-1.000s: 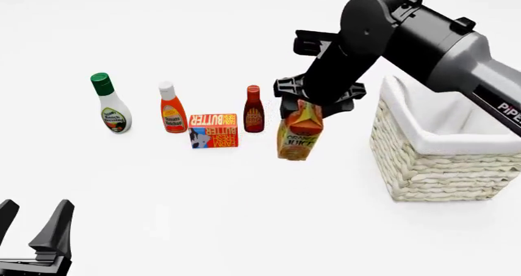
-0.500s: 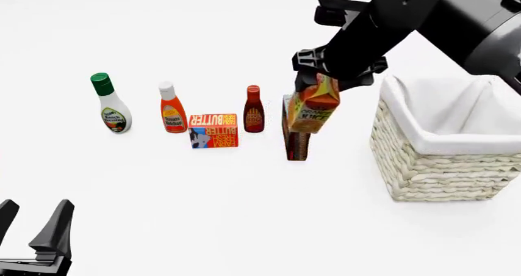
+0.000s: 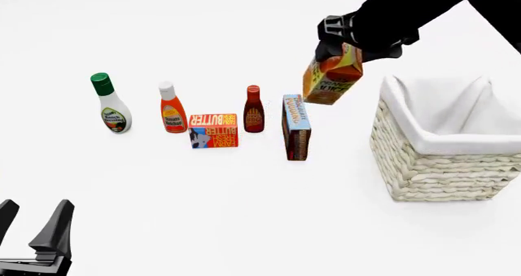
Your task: Pick the orange juice and place it in the basket.
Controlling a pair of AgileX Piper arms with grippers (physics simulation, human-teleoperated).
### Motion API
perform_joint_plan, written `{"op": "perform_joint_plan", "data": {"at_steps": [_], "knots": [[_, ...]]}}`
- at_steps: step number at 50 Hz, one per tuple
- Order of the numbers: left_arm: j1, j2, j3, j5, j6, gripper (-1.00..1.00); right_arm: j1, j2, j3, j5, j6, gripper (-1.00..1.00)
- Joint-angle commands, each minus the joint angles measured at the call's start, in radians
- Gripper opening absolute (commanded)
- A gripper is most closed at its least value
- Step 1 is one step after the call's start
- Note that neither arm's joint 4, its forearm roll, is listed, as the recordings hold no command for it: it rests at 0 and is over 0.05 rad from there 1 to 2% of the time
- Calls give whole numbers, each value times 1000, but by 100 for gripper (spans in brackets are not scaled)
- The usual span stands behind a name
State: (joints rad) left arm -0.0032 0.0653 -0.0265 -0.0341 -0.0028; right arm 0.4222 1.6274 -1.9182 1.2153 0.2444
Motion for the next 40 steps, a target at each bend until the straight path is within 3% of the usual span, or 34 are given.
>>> {"op": "perform_joint_plan", "data": {"at_steps": [1,6,13,40], "knots": [[0,-1,0,0,0,100,-36,-43,-50,5,-13,-100],[0,-1,1,-1,0,100,-66,-53,-78,5,-68,-100],[0,-1,1,-1,0,100,-67,-56,-87,5,-79,-100],[0,-1,1,0,0,100,-212,-113,-90,5,-159,-100]]}}
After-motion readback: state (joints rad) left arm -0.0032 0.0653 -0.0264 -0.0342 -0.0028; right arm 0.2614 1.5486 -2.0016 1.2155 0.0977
